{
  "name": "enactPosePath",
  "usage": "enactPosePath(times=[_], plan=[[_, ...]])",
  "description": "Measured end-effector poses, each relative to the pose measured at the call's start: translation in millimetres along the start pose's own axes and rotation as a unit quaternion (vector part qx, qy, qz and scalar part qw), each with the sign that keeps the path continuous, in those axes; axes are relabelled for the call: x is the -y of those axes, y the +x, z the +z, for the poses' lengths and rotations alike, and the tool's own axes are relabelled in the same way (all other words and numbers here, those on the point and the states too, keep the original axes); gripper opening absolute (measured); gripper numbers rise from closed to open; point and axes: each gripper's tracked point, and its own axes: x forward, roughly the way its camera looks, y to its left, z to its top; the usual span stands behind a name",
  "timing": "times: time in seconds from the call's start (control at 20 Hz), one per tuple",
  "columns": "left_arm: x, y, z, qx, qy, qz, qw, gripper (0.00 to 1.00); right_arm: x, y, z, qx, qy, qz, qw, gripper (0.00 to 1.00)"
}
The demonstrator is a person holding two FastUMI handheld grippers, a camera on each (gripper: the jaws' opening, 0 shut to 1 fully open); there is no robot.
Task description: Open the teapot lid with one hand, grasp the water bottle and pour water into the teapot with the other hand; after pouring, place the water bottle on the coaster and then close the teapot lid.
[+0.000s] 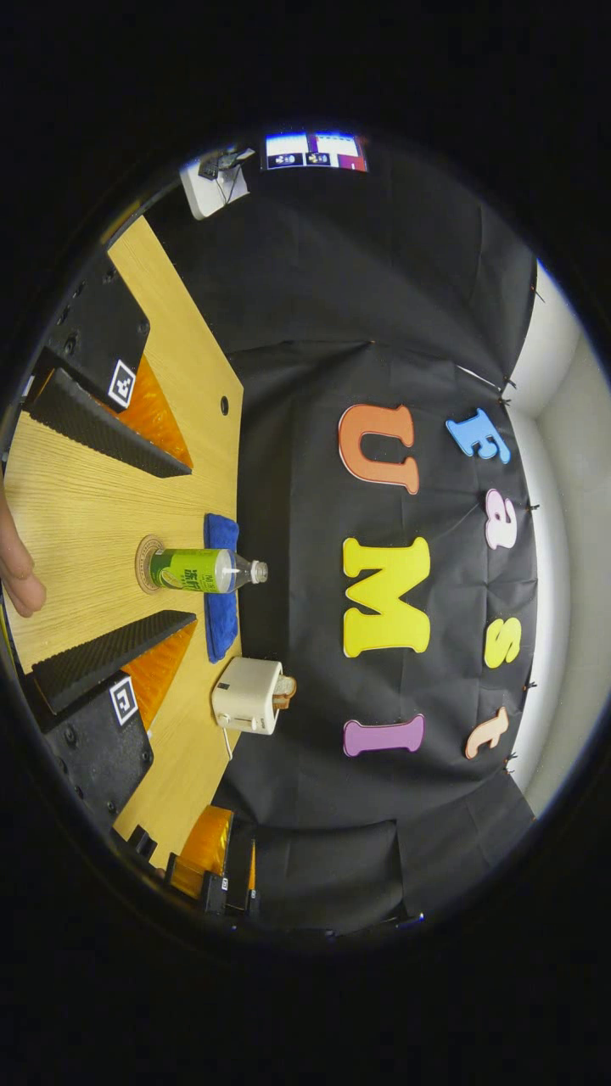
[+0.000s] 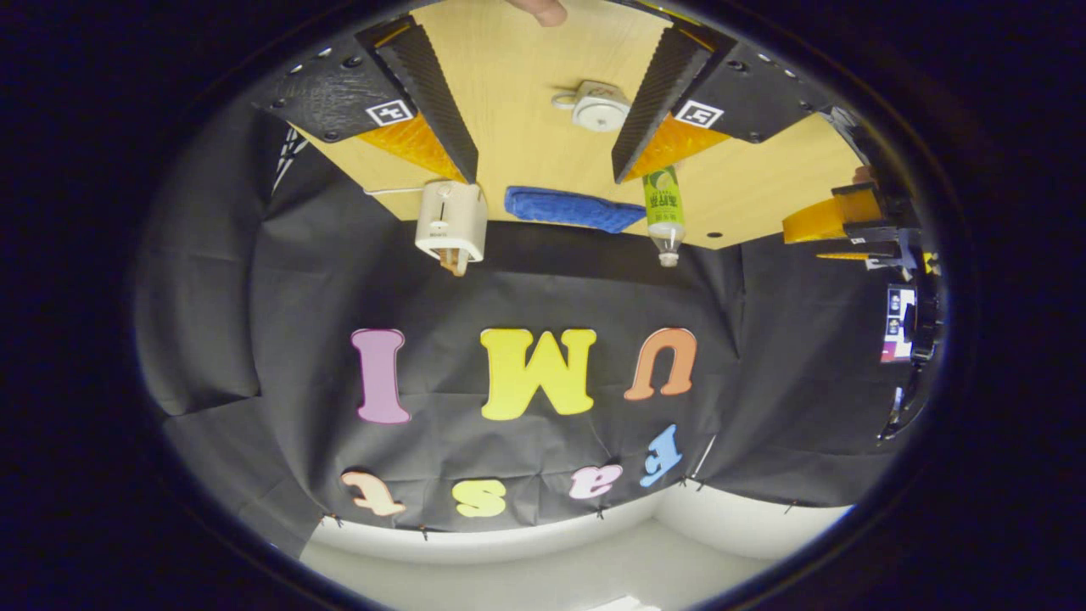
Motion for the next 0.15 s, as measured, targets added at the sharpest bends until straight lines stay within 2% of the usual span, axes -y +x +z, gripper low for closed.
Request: enactPosePath(times=[0.15], plan=[[3.1,1.6,-5.8,-0.008,0.004,-0.005,1.000,0.98,-2.0,-0.4,0.8,0.002,-0.012,-0.004,1.000,0.95]])
